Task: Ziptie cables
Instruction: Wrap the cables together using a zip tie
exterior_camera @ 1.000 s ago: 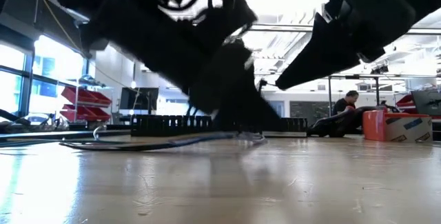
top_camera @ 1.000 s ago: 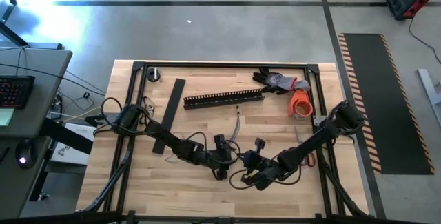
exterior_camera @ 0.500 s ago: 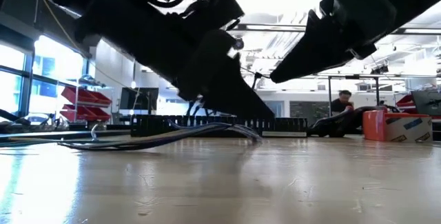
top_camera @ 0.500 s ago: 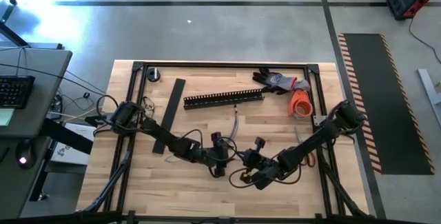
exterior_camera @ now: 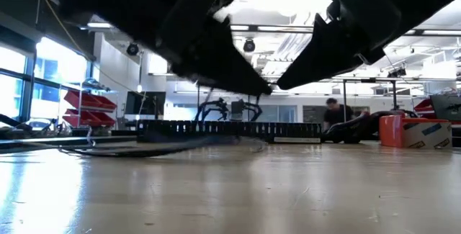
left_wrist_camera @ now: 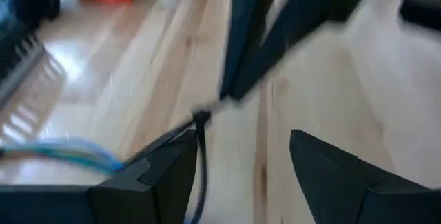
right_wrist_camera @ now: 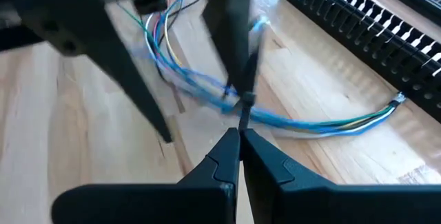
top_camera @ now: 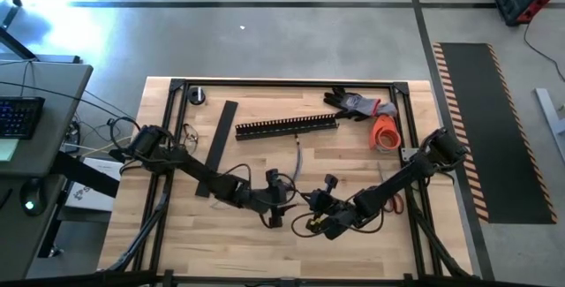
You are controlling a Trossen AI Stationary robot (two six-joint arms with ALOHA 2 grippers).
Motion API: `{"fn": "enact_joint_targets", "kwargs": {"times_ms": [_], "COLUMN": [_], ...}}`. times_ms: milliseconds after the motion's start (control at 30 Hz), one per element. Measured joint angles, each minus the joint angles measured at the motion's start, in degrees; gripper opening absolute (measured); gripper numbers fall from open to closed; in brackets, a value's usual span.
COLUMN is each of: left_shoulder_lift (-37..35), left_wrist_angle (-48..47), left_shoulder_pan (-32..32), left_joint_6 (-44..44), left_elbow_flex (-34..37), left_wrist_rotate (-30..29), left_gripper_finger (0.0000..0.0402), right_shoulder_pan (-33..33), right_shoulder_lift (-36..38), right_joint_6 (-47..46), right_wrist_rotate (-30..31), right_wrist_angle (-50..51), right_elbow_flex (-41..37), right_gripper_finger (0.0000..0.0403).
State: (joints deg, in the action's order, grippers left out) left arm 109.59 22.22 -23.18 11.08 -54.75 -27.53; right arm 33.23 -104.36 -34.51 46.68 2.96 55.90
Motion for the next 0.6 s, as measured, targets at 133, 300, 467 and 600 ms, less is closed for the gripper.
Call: {"fn": "enact_joint_targets", "kwargs": {"times_ms": [133, 300, 467, 600], "left_shoulder_lift": [0.23, 0.08, -0.93, -4.04], "left_wrist_angle": [2.64, 2.5, 2.23, 3.1], "left_shoulder_pan": [-1.39, -3.42, -5.08, -5.59], "left_joint_6": [3.57, 6.79, 6.79, 3.41], "left_elbow_flex": [1.55, 1.6, 1.62, 1.58], "left_wrist_rotate": [-0.98, -0.78, -1.37, -1.55], "left_gripper_finger": [0.0214, 0.0211, 0.019, 0.0161], "right_shoulder_pan": [-0.26, -0.63, -0.63, -0.61], "right_shoulder_lift": [0.0, 0.0, 0.02, 0.02], "right_joint_6": [-0.53, -1.16, 0.12, 2.54], "right_wrist_rotate": [-0.28, -0.5, -1.92, -2.34], "right_wrist_angle": [-0.22, -0.38, -0.62, -0.62], "right_elbow_flex": [0.0, -0.02, -0.02, -0.02], "right_gripper_finger": [0.0, 0.0, 0.0, 0.0]}}
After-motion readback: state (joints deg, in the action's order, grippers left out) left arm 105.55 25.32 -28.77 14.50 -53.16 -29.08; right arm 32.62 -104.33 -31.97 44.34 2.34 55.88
